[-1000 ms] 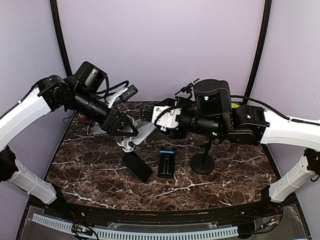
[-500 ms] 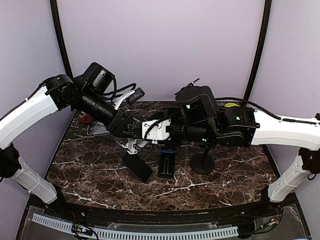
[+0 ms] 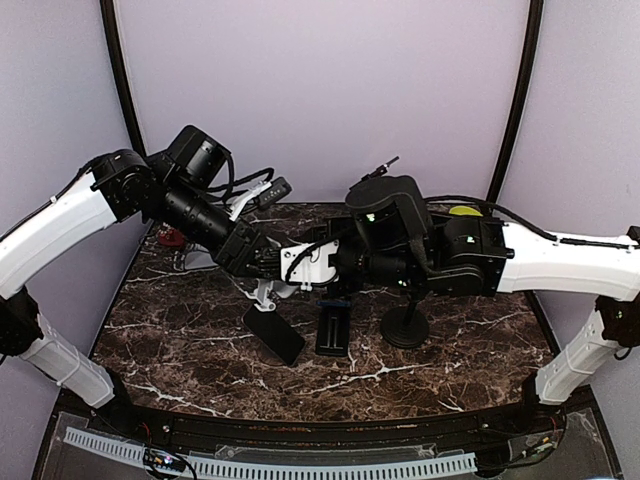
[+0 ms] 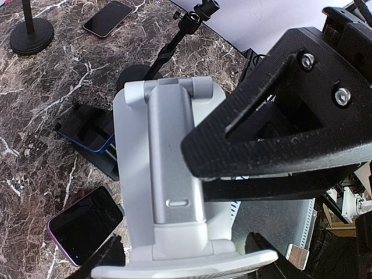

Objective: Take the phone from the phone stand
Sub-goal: Pass from the left arm to the right

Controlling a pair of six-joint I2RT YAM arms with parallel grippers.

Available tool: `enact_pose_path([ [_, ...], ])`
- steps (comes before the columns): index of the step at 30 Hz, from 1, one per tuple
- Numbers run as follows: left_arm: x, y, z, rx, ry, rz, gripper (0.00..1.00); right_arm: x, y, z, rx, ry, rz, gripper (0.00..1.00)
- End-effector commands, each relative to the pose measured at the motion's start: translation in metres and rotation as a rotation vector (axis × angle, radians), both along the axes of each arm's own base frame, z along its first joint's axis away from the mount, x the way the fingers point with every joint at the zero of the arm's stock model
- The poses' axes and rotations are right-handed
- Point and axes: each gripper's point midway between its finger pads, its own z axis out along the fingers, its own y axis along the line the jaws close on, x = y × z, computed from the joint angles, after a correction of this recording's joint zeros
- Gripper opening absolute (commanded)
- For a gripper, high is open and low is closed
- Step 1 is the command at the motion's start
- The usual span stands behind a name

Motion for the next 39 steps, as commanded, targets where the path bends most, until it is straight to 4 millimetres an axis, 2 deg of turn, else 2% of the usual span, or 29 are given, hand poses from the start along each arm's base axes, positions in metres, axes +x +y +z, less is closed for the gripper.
enact_pose_path([
  [1,-0.013,-0.005,0.026,-0.088,-0.029,-0.063,0.40,0.006,-0.001,-0.004,-0.005,-0.016,-0.019,0.30],
  [13,-0.022,-0.009,0.038,-0.140,-0.025,-0.110,0.40,0.009,-0.005,-0.019,-0.035,-0.006,-0.005,0.29],
  [20,-0.019,-0.007,0.039,-0.130,-0.034,-0.095,0.40,0.008,-0.007,-0.027,-0.064,0.015,0.000,0.33],
  [25,-0.019,-0.007,0.037,-0.124,-0.032,-0.097,0.40,0.012,-0.010,-0.034,-0.101,0.010,-0.012,0.34],
  [28,-0.021,-0.009,0.039,-0.135,-0.025,-0.106,0.40,0.021,-0.012,-0.040,-0.131,-0.022,-0.052,0.35],
  [33,-0.025,-0.007,0.046,-0.163,-0.035,-0.106,0.40,0.023,-0.015,-0.036,-0.115,-0.004,-0.062,0.31],
  [39,-0.023,-0.007,0.045,-0.164,-0.049,-0.100,0.40,0.022,-0.030,-0.037,-0.135,-0.008,-0.070,0.30],
])
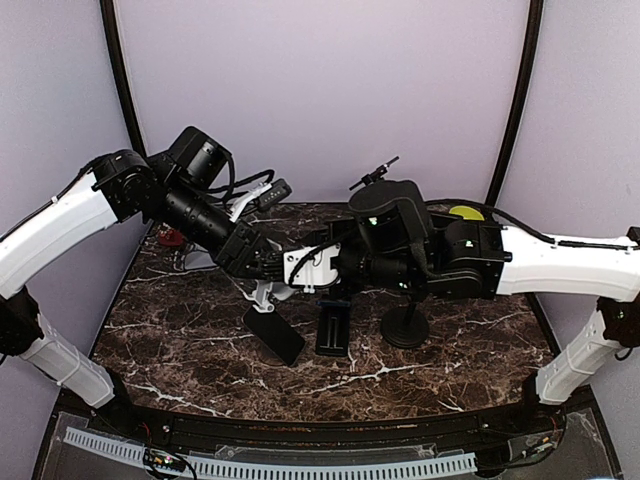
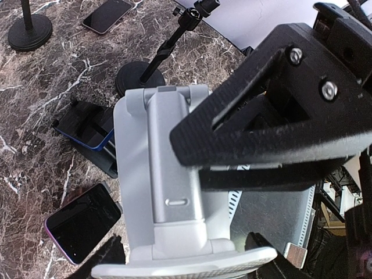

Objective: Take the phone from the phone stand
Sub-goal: Pass from the left arm to the right

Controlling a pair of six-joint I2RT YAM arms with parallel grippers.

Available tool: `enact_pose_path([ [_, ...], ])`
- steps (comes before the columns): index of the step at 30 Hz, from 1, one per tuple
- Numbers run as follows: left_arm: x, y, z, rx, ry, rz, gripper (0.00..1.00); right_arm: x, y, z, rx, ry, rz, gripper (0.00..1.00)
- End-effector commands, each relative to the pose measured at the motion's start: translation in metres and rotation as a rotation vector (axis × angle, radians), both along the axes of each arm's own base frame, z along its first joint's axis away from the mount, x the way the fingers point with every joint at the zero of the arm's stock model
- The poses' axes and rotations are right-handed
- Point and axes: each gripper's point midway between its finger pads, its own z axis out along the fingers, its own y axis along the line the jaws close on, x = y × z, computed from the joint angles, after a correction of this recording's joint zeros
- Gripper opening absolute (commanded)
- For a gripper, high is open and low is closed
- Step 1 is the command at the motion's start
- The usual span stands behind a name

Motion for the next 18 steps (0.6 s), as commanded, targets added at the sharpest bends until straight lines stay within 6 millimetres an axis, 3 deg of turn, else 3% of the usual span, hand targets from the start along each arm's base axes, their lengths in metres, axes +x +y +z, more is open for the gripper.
enact_pose_path([
  [1,-0.020,-0.007,0.046,-0.168,-0.063,-0.096,0.39,0.015,-0.031,-0.031,-0.135,0.011,-0.079,0.30],
  [10,-0.022,-0.011,0.054,-0.206,-0.079,-0.118,0.38,0.012,-0.031,-0.037,-0.133,0.016,-0.061,0.24],
  [13,-0.018,-0.008,0.052,-0.194,-0.109,-0.107,0.37,0.008,-0.025,-0.022,-0.055,0.069,-0.044,0.27],
  [18,-0.008,-0.004,0.043,-0.156,-0.160,-0.069,0.36,0.002,-0.028,0.013,0.104,0.135,-0.024,0.40],
])
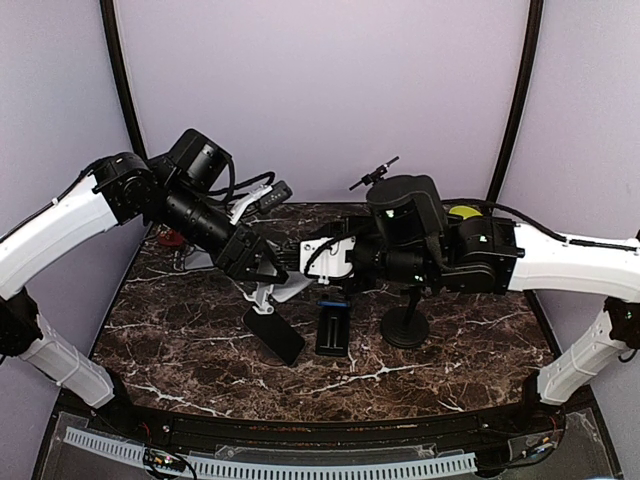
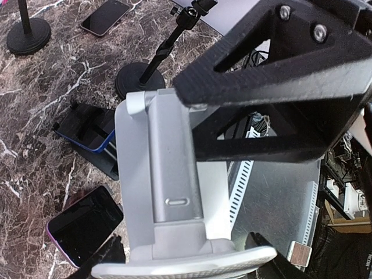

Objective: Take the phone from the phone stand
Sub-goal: Pass from the left arm to the right

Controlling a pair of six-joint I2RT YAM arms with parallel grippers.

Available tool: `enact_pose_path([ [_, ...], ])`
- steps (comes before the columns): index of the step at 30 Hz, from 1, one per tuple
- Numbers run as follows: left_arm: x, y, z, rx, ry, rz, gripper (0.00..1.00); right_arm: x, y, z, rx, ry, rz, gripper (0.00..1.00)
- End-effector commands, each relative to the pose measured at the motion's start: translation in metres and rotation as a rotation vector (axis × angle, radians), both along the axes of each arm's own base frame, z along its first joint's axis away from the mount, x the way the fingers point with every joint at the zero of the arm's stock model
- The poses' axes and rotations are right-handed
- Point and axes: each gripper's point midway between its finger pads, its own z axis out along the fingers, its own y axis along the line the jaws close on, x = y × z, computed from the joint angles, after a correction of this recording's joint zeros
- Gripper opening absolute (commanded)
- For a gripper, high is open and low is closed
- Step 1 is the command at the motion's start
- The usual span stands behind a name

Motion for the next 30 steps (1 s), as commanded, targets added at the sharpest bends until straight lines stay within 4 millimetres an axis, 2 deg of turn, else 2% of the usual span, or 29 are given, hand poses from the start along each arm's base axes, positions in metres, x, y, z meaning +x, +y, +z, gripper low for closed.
enact_pose_path([
  [1,-0.006,-0.003,0.045,-0.146,-0.154,-0.050,0.36,-0.003,-0.010,0.017,0.088,0.096,-0.006,0.41],
  [5,0.005,-0.003,0.045,-0.137,-0.207,-0.020,0.36,-0.004,-0.013,0.027,0.150,0.140,-0.024,0.43],
  [7,0.011,-0.002,0.045,-0.132,-0.245,0.003,0.36,0.000,-0.017,0.035,0.217,0.168,-0.069,0.48],
  [10,0.021,0.000,0.044,-0.117,-0.296,0.041,0.35,0.013,-0.028,0.058,0.368,0.204,-0.170,0.62],
  [12,0.032,0.003,0.045,-0.108,-0.344,0.086,0.35,0.026,-0.041,0.080,0.519,0.249,-0.267,0.66],
  [15,0.046,0.009,0.050,-0.108,-0.420,0.158,0.35,0.037,-0.057,0.104,0.753,0.392,-0.350,0.66],
  [19,0.055,0.013,0.064,-0.142,-0.490,0.210,0.35,0.049,-0.073,0.115,0.962,0.558,-0.425,0.61],
  [24,0.064,0.019,0.090,-0.202,-0.583,0.277,0.35,0.041,-0.070,0.125,1.144,0.767,-0.359,0.60],
  [30,0.070,0.014,0.127,-0.310,-0.658,0.313,0.35,0.041,-0.052,0.131,1.190,0.884,-0.325,0.60],
])
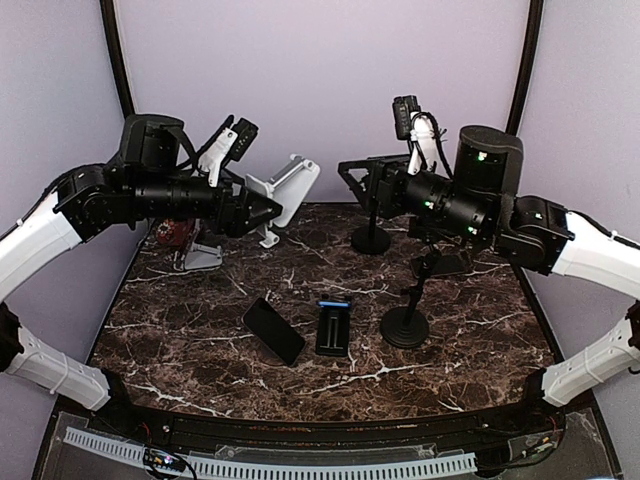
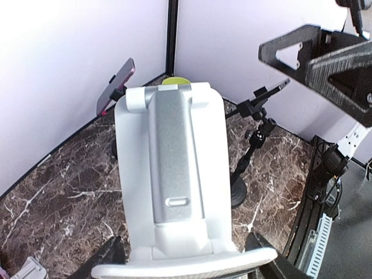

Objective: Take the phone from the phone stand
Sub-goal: Pass from the left arm to the right

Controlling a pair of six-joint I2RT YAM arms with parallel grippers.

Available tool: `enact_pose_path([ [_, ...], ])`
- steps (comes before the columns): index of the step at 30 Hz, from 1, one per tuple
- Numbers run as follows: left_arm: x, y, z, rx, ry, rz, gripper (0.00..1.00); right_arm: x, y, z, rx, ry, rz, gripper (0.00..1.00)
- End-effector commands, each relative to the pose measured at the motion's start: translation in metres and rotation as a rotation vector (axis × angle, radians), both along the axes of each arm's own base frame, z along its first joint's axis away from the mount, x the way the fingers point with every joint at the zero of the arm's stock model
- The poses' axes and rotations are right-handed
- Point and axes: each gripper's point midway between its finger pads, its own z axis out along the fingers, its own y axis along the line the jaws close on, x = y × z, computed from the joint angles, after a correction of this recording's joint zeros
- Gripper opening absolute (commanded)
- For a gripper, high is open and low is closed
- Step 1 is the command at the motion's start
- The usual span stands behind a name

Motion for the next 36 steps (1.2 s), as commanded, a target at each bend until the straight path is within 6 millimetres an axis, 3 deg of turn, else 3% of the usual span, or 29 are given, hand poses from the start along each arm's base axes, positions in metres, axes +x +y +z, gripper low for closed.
enact_pose_path([
  [1,0.003,-0.004,0.059,-0.153,-0.156,0.008,0.35,-0.003,0.018,0.017,0.162,0.081,0.071,0.60],
  [8,0.003,-0.016,0.074,-0.183,-0.204,-0.014,0.35,-0.006,0.031,0.028,0.246,0.083,0.126,0.58],
  [14,-0.004,-0.029,0.072,-0.154,-0.232,-0.053,0.35,0.000,0.037,0.029,0.271,0.101,0.127,0.51],
  [25,-0.007,-0.034,0.078,-0.150,-0.296,-0.038,0.35,0.010,0.030,0.029,0.374,0.156,0.121,0.16],
  [30,-0.007,-0.035,0.082,-0.176,-0.317,-0.035,0.37,0.011,0.027,0.033,0.404,0.144,0.124,0.14],
  [33,-0.007,-0.038,0.082,-0.181,-0.315,-0.047,0.55,0.009,0.024,0.040,0.434,0.123,0.129,0.14],
  [34,-0.007,-0.040,0.081,-0.182,-0.313,-0.050,0.61,0.008,0.023,0.043,0.456,0.132,0.138,0.00],
  [36,-0.008,-0.042,0.081,-0.186,-0.307,-0.058,0.77,0.007,0.019,0.051,0.477,0.115,0.135,0.00],
])
